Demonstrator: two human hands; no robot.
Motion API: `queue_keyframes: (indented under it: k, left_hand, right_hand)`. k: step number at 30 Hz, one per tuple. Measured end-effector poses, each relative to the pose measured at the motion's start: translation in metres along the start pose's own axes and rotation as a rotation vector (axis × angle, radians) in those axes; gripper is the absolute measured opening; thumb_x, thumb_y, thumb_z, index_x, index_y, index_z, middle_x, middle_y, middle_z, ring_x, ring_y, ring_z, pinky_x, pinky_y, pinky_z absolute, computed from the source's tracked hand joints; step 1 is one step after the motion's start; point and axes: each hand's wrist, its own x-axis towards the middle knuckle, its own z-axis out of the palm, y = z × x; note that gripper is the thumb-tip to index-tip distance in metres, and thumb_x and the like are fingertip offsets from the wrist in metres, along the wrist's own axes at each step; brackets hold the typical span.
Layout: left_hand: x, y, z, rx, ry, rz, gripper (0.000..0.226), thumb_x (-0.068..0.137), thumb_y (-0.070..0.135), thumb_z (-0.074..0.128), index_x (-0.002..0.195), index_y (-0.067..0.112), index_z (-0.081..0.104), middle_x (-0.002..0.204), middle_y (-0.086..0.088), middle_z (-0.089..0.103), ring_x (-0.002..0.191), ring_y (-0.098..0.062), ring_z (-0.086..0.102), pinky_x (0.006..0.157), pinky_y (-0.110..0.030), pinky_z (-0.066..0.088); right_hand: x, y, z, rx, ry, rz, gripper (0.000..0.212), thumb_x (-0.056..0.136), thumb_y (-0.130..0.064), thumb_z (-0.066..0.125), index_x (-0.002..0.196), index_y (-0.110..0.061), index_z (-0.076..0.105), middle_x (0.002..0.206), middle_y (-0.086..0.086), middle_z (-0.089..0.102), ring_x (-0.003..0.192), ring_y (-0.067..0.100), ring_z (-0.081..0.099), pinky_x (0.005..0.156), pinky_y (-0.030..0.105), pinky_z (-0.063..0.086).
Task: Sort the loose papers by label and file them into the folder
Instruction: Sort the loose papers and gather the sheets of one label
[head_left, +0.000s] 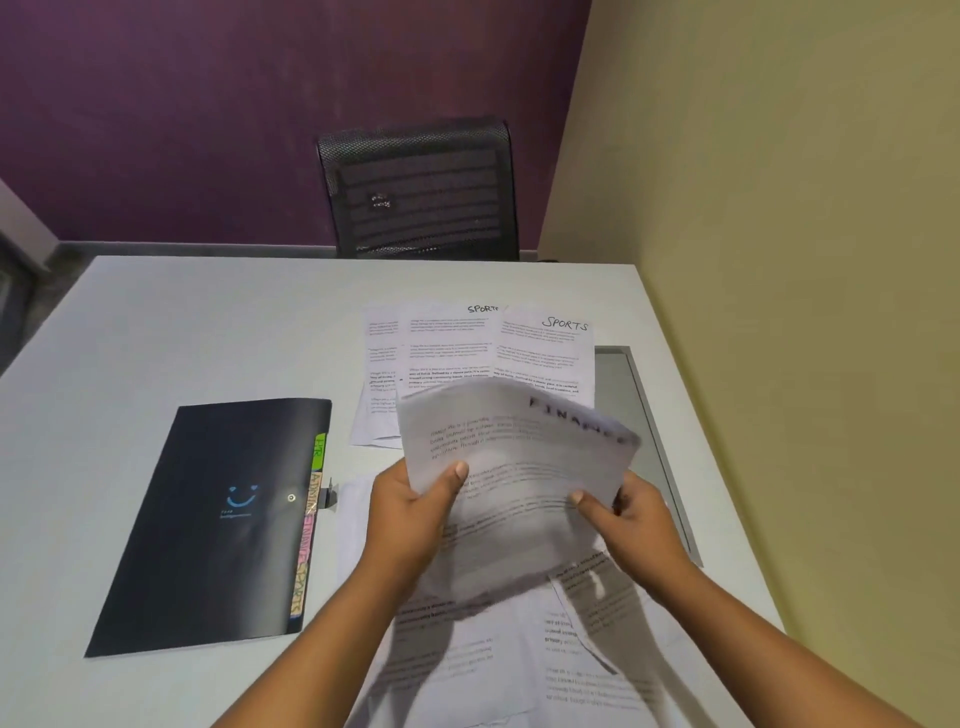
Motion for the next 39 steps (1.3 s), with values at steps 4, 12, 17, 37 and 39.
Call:
queue_keyframes:
  k: [4,12,17,37,39]
  left_hand:
    - [0.021,0.008,-0.003,-0.069,-0.055,-0.065,0.017,0.089,0.01,0.068,0.099,0.023,0.07,0.089,0.012,0.078,0.082,-0.006,0.074,0.061,-0.016,0.056]
    - [0.087,-0.012,-0.011,0.147,-0.101,-0.278,0.03,0.095,0.041,0.058,0.098,0.014,0.07,0.098,-0.012,0.073,0.082,-0.024,0.071,0.069,-0.034,0.056]
    - [0.137,-0.042,-0.021,0.316,0.046,-0.351,0.029,0.095,0.035,0.061,0.088,0.008,0.07,0.089,-0.004,0.072,0.083,-0.024,0.071,0.058,-0.026,0.056]
    - [0.256,-0.079,-0.003,1.022,0.212,-0.56,0.096,0.058,0.05,0.088,0.125,0.004,0.036,0.125,-0.013,0.042,0.11,-0.03,0.054,0.081,-0.039,0.052]
    - [0.259,-0.076,-0.007,0.977,0.142,-0.549,0.078,0.061,0.038,0.087,0.116,0.008,0.039,0.107,-0.006,0.057,0.087,-0.023,0.059,0.077,-0.032,0.052]
  right_hand:
    - [0.009,0.018,-0.008,-0.118,-0.036,0.011,0.016,0.098,-0.02,0.058,0.102,-0.025,0.073,0.095,-0.009,0.077,0.086,0.008,0.073,0.077,0.04,0.06]
    - [0.059,0.045,0.0,0.257,0.044,0.317,0.018,0.1,-0.008,0.053,0.101,-0.003,0.07,0.092,0.014,0.078,0.081,0.029,0.076,0.068,0.037,0.061]
    - [0.108,0.081,0.012,0.255,0.127,0.48,0.016,0.099,-0.016,0.057,0.102,-0.014,0.073,0.097,0.007,0.078,0.089,0.032,0.075,0.085,0.053,0.059]
    - [0.152,0.143,0.02,0.129,0.161,0.55,0.012,0.095,-0.018,0.064,0.093,-0.013,0.074,0.095,0.005,0.079,0.086,0.029,0.075,0.087,0.052,0.058]
    - [0.152,0.143,0.02,0.121,0.151,0.546,0.012,0.095,-0.017,0.063,0.094,-0.012,0.074,0.095,0.008,0.078,0.074,0.024,0.071,0.08,0.044,0.059]
